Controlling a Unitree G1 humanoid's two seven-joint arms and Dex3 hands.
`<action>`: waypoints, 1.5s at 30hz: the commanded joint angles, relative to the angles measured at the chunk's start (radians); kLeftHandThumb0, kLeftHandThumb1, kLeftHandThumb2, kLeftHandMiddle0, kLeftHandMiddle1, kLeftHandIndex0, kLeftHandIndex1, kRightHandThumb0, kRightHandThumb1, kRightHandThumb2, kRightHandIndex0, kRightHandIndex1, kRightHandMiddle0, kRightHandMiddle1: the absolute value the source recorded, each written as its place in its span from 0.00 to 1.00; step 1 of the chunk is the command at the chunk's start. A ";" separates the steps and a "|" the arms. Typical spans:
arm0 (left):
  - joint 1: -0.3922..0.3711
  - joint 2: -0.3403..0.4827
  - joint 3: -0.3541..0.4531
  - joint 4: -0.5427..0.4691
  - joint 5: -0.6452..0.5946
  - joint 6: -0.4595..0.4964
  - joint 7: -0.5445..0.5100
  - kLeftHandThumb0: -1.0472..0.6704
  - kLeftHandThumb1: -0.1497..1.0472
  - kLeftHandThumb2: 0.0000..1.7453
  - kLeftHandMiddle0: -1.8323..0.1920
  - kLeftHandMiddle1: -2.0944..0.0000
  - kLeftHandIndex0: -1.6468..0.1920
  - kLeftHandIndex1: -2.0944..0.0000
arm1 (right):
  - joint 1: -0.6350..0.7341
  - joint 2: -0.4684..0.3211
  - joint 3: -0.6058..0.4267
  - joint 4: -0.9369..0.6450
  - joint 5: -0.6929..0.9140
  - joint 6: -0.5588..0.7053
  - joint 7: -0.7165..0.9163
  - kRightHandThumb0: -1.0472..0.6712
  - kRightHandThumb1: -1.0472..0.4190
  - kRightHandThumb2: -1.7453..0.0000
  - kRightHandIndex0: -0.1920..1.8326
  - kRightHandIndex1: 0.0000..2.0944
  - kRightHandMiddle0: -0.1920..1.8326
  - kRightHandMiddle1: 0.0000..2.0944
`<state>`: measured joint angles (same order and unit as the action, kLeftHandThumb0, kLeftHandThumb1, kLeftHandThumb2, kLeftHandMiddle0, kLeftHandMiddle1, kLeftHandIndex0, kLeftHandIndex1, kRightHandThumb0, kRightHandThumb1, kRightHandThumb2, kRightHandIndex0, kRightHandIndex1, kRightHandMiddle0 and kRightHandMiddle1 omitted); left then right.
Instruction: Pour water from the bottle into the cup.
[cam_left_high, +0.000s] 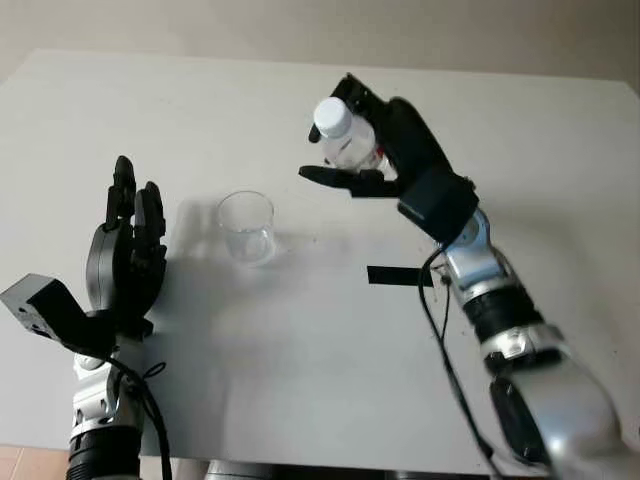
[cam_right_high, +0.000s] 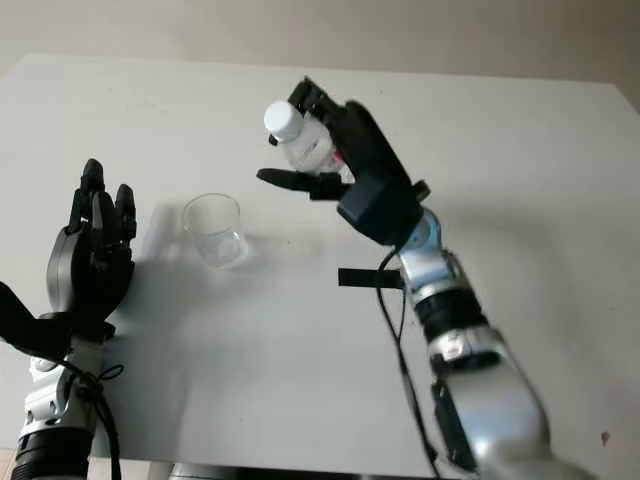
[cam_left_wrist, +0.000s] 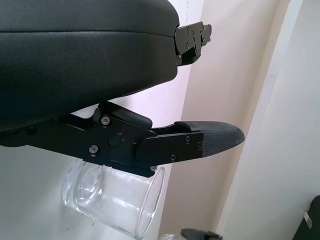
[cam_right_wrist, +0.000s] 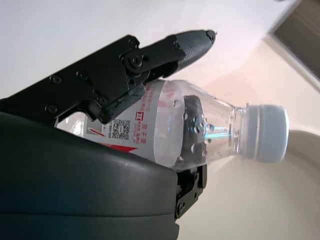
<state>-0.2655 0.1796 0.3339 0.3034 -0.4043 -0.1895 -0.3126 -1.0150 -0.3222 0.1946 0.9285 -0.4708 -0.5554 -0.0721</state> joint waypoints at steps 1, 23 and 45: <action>0.000 0.006 -0.001 -0.007 0.011 -0.009 0.002 0.19 1.00 0.29 0.99 0.97 1.00 0.98 | -0.108 -0.032 0.050 0.050 -0.078 -0.007 -0.063 0.55 0.00 0.91 0.54 1.00 0.48 1.00; 0.009 -0.025 -0.016 0.003 0.005 -0.011 0.005 0.18 1.00 0.27 0.98 0.97 0.99 0.97 | -0.414 0.015 0.404 0.301 -0.439 0.059 -0.377 0.48 0.02 0.91 0.60 1.00 0.33 1.00; 0.018 -0.039 -0.025 0.011 0.012 -0.038 0.013 0.19 1.00 0.28 0.99 0.97 1.00 0.98 | -0.484 0.081 0.617 0.343 -0.613 0.062 -0.578 0.44 0.03 0.97 0.55 1.00 0.34 1.00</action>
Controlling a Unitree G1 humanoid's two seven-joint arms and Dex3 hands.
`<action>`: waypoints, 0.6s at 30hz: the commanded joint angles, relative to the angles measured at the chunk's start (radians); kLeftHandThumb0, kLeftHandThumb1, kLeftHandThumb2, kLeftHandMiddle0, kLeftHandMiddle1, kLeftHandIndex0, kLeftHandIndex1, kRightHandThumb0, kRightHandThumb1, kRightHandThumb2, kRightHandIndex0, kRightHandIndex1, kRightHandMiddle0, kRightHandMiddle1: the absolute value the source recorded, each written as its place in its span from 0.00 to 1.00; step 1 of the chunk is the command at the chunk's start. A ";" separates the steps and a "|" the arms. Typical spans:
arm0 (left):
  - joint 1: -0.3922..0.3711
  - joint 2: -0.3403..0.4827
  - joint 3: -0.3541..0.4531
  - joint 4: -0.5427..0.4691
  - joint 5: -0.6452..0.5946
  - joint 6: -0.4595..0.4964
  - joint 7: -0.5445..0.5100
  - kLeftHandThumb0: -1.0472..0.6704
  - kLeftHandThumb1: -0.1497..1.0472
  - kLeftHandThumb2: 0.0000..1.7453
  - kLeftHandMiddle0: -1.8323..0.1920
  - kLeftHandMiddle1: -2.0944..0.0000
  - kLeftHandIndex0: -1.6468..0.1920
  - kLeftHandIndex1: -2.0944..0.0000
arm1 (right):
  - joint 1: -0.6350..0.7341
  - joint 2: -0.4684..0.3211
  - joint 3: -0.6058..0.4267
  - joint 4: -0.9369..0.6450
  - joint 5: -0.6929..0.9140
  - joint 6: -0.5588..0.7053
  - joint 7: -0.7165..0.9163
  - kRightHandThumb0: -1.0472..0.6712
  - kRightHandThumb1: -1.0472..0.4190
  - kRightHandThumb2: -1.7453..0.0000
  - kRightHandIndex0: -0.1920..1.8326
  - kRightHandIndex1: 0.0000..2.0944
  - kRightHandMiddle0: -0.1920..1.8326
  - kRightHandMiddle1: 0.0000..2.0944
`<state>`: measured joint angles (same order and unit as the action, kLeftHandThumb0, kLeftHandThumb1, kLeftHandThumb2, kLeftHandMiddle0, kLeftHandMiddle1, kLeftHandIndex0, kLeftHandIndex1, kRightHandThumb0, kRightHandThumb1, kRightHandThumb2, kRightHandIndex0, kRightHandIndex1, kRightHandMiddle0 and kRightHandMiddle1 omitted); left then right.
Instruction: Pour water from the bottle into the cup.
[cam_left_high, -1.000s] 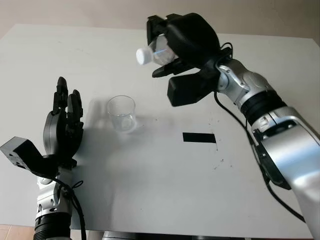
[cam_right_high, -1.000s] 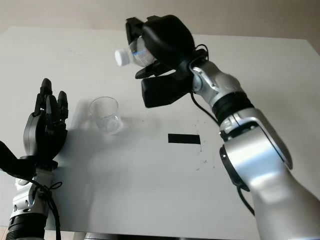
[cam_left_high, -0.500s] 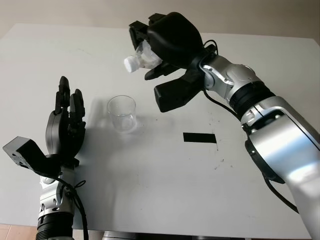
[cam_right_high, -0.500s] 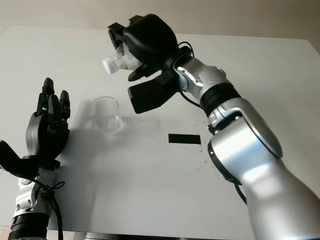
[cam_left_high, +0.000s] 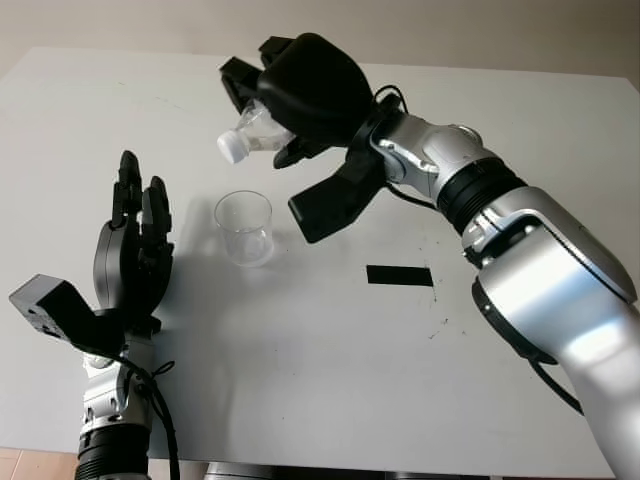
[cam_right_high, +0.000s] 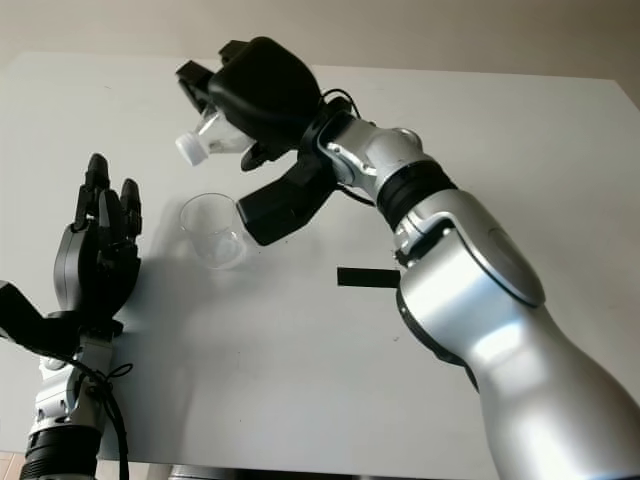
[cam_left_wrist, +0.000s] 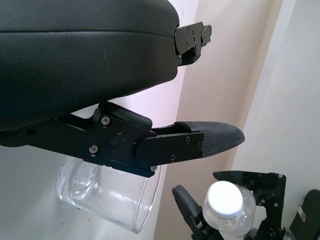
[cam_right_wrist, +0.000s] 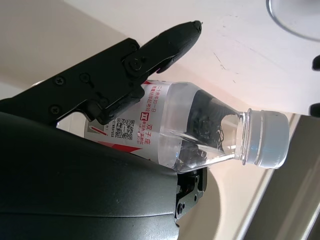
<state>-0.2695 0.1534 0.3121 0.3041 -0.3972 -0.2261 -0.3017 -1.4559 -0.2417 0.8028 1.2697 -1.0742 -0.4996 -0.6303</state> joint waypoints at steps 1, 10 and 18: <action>0.022 -0.014 -0.003 0.010 0.005 -0.001 0.003 0.19 1.00 0.28 0.99 0.98 1.00 0.98 | -0.045 -0.001 0.019 0.004 -0.019 0.006 -0.033 0.43 0.03 0.97 0.56 1.00 0.35 1.00; 0.022 -0.018 -0.003 0.013 0.005 0.000 0.007 0.19 1.00 0.28 0.99 0.97 0.99 0.97 | -0.055 -0.013 0.086 0.020 -0.085 0.021 -0.139 0.42 0.04 0.97 0.64 1.00 0.41 1.00; 0.019 -0.014 -0.002 0.019 0.005 -0.007 0.003 0.19 1.00 0.28 0.99 0.97 1.00 0.97 | -0.060 -0.022 0.121 0.024 -0.118 0.033 -0.213 0.41 0.04 0.97 0.64 1.00 0.41 1.00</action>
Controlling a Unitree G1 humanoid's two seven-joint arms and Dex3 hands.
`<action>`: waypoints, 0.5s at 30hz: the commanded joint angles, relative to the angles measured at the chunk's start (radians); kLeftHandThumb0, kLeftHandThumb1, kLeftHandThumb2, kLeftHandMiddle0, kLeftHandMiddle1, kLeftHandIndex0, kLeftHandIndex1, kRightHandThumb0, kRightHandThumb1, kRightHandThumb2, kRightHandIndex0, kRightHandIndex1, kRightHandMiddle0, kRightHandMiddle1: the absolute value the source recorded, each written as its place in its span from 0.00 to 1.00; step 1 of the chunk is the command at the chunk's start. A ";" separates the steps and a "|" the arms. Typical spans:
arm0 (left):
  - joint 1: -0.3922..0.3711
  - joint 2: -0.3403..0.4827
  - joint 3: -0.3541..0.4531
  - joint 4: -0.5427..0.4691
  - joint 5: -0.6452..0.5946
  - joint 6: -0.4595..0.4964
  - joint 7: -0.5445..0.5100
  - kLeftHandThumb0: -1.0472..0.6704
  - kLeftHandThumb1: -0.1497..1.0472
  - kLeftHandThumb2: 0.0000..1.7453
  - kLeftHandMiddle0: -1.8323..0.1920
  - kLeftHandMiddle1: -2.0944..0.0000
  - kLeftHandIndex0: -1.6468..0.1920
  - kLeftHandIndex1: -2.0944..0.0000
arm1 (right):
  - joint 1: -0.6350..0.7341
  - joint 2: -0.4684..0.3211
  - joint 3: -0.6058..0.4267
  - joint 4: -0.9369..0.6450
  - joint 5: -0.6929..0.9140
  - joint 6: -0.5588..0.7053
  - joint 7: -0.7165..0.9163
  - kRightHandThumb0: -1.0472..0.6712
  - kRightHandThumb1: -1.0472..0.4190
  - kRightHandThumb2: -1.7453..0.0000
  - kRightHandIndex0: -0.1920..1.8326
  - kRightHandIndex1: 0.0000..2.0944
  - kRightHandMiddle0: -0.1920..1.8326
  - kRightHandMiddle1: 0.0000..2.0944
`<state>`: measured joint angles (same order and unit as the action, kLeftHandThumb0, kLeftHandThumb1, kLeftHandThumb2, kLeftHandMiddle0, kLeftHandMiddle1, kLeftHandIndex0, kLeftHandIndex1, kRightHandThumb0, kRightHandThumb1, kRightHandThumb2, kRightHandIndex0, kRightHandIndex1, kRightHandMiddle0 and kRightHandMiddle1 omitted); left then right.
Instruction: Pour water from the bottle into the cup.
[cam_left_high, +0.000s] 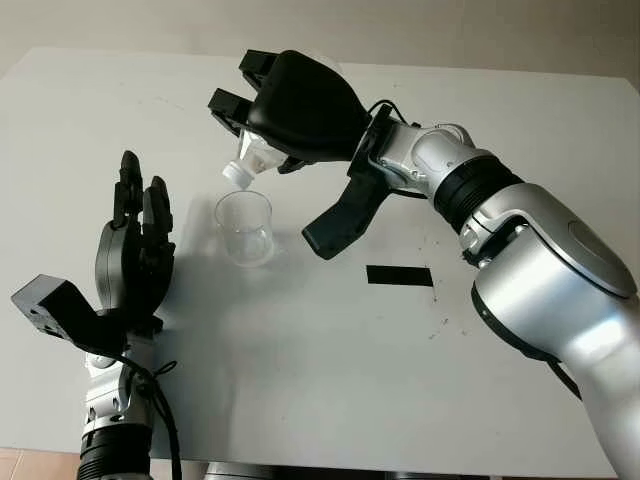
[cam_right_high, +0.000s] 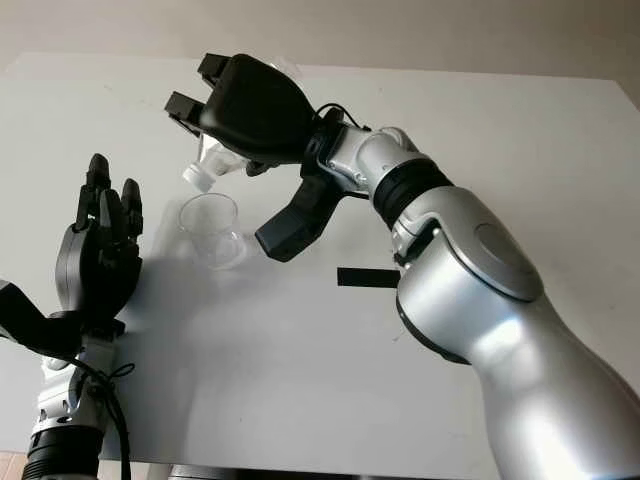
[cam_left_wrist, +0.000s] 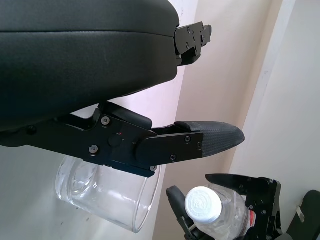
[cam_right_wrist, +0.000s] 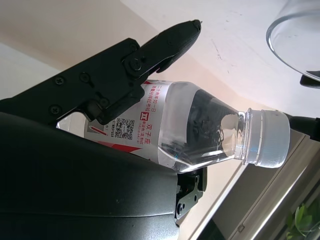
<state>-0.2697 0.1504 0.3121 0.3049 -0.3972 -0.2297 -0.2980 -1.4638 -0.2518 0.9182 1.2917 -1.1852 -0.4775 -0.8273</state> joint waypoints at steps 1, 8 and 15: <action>0.019 -0.012 -0.002 0.016 0.004 -0.002 0.000 0.19 1.00 0.28 0.99 0.97 1.00 0.97 | -0.054 -0.013 0.014 0.003 -0.016 0.015 -0.022 0.41 0.04 0.97 0.64 1.00 0.40 1.00; 0.017 -0.013 -0.003 0.019 0.006 -0.003 0.001 0.19 1.00 0.28 0.99 0.98 1.00 0.98 | -0.064 -0.017 0.067 0.009 -0.070 0.036 -0.118 0.39 0.06 0.97 0.64 1.00 0.36 1.00; 0.018 -0.014 -0.004 0.020 0.009 -0.007 0.007 0.19 1.00 0.28 0.99 0.97 1.00 0.98 | -0.068 -0.020 0.107 0.016 -0.102 0.053 -0.150 0.37 0.06 0.97 0.66 1.00 0.38 1.00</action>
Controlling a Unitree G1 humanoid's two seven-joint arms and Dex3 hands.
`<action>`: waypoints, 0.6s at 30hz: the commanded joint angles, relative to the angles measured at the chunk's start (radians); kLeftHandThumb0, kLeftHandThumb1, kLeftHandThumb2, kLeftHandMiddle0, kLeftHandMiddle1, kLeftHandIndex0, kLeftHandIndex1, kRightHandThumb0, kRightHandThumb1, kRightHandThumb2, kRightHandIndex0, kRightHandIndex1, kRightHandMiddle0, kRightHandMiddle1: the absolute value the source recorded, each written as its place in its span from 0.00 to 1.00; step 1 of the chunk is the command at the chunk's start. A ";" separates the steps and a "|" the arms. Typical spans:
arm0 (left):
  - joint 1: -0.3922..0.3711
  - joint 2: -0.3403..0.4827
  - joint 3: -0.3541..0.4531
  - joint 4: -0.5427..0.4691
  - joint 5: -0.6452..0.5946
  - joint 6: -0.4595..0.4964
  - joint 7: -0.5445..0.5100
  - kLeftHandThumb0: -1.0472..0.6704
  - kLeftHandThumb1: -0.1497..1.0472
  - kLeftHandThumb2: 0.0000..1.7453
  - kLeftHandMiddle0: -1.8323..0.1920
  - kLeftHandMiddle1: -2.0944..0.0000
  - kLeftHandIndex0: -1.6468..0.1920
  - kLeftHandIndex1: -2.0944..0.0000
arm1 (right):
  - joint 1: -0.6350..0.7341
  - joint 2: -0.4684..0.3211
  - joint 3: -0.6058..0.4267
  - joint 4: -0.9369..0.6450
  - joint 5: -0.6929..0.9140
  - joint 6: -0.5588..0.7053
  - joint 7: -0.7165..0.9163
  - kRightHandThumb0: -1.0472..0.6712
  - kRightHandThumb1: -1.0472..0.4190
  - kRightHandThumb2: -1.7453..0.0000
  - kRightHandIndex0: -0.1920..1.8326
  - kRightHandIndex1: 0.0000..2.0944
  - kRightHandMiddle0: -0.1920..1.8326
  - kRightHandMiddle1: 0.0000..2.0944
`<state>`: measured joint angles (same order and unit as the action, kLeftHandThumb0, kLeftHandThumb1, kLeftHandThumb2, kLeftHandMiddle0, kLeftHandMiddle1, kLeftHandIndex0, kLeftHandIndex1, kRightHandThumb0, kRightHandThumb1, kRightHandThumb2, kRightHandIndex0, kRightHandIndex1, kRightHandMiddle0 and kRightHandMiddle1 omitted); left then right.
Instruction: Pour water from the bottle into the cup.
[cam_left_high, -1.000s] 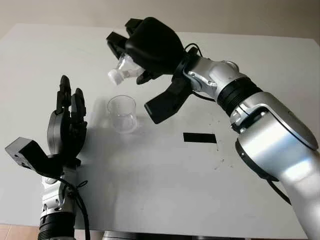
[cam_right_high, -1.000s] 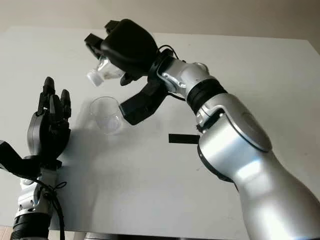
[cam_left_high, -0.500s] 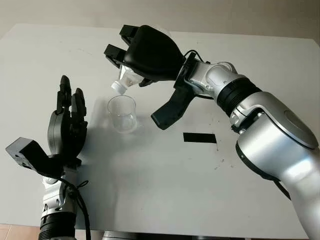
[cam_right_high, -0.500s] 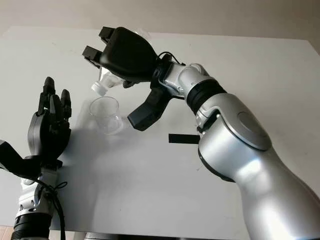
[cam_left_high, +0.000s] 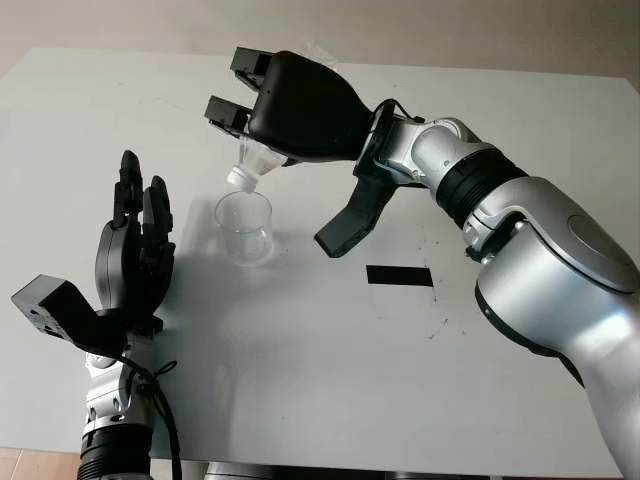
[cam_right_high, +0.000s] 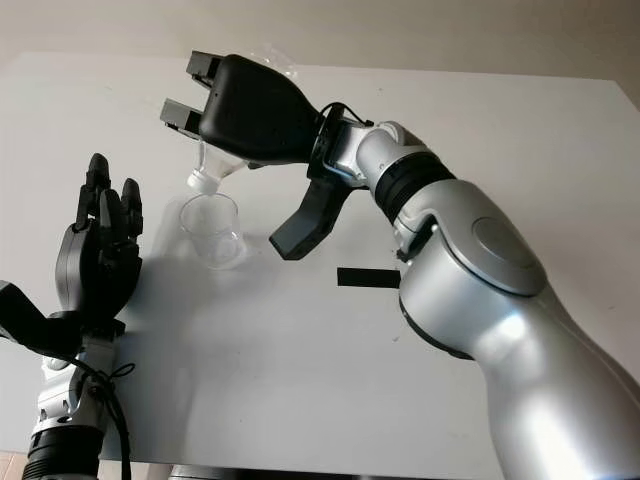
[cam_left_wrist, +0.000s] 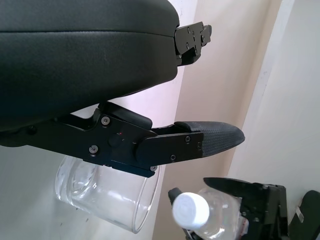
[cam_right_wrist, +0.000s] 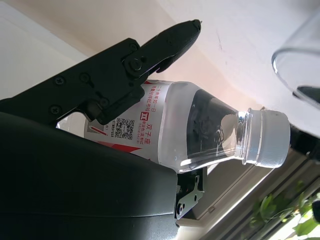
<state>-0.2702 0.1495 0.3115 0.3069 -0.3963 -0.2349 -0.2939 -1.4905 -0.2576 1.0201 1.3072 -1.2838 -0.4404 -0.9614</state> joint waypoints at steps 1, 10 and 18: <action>0.020 -0.012 -0.003 0.017 0.007 0.000 0.001 0.19 1.00 0.28 0.99 0.97 1.00 0.98 | -0.041 -0.015 0.008 0.001 -0.007 0.019 -0.022 0.37 0.06 0.97 0.67 1.00 0.38 1.00; 0.024 -0.003 0.000 0.010 0.001 0.007 -0.007 0.19 1.00 0.29 0.99 0.97 1.00 0.98 | -0.014 -0.027 -0.059 0.001 0.084 -0.040 -0.002 0.40 0.03 0.96 0.69 1.00 0.45 1.00; 0.022 0.004 0.001 0.009 0.001 0.013 -0.016 0.19 1.00 0.29 0.99 0.97 1.00 0.98 | 0.031 -0.054 -0.214 -0.006 0.276 -0.108 0.130 0.47 0.00 0.94 0.69 1.00 0.48 1.00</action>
<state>-0.2699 0.1534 0.3119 0.3051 -0.3970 -0.2269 -0.3045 -1.4737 -0.2924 0.8475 1.3086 -1.0458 -0.5358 -0.8484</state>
